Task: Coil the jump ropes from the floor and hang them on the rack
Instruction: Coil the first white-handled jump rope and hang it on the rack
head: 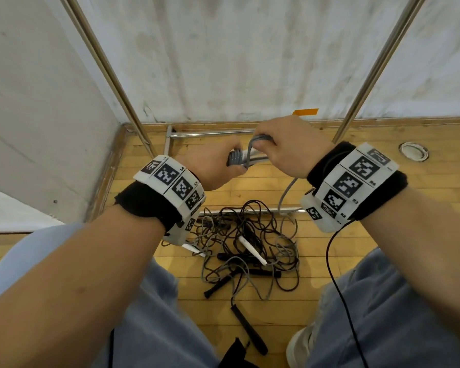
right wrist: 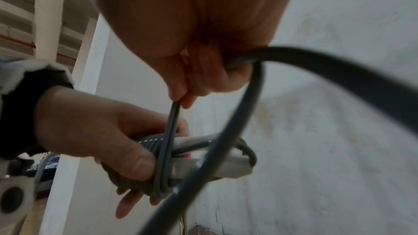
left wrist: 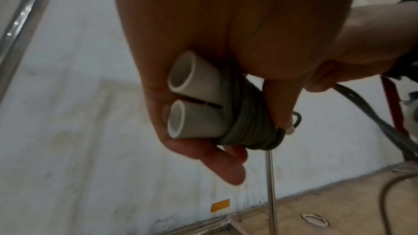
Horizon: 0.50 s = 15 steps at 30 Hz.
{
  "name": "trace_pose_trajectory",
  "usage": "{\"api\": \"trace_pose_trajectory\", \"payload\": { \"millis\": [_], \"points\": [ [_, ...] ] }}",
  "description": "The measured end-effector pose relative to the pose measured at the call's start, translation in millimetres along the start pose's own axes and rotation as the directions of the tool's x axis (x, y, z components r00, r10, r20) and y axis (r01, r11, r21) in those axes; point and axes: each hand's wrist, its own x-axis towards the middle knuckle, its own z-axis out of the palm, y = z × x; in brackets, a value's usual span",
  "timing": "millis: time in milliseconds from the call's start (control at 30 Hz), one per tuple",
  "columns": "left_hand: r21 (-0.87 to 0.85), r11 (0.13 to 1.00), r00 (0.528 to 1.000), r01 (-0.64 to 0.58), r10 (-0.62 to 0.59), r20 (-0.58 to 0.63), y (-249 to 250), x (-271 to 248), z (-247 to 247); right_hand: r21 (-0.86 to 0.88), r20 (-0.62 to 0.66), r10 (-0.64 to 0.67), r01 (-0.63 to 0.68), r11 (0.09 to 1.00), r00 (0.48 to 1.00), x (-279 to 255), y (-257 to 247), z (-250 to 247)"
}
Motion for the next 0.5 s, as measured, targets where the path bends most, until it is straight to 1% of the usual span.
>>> {"api": "trace_pose_trajectory", "payload": {
  "millis": [67,133,167,233,267,333,400,433,500],
  "points": [
    [-0.004,0.999,0.998,-0.035,0.035,0.051,3,-1,0,-0.02,0.003,-0.012,0.012,1.0,1.0,1,1,2],
    [0.031,0.997,0.993,-0.072,0.068,0.098,7,-2,1,-0.043,0.035,-0.025,0.026,0.999,0.999,2,2,3],
    [0.041,0.995,0.99,-0.091,0.086,0.114,9,-3,3,-0.048,0.047,-0.027,0.029,0.998,0.999,3,4,4],
    [0.006,0.992,0.985,-0.126,0.124,0.117,15,-8,5,-0.035,0.046,-0.018,0.019,0.999,0.999,4,7,3],
    [-0.022,0.989,0.984,-0.148,0.149,0.095,18,-9,5,-0.008,0.033,-0.002,0.002,1.0,0.999,5,9,1],
    [-0.055,0.983,0.985,-0.175,0.175,-0.013,23,-12,4,0.103,-0.024,0.052,-0.05,0.993,0.998,7,13,-1],
    [-0.084,0.983,0.98,-0.165,0.154,-0.124,26,-13,2,0.248,-0.074,0.105,-0.084,0.965,0.992,10,17,-4],
    [-0.098,0.982,0.978,-0.163,0.147,-0.149,26,-13,1,0.312,-0.074,0.127,-0.098,0.945,0.989,10,19,-5],
    [-0.131,0.977,0.977,-0.168,0.148,-0.152,26,-14,-2,0.417,-0.033,0.181,-0.151,0.896,0.983,11,24,-7]
  ]
}}
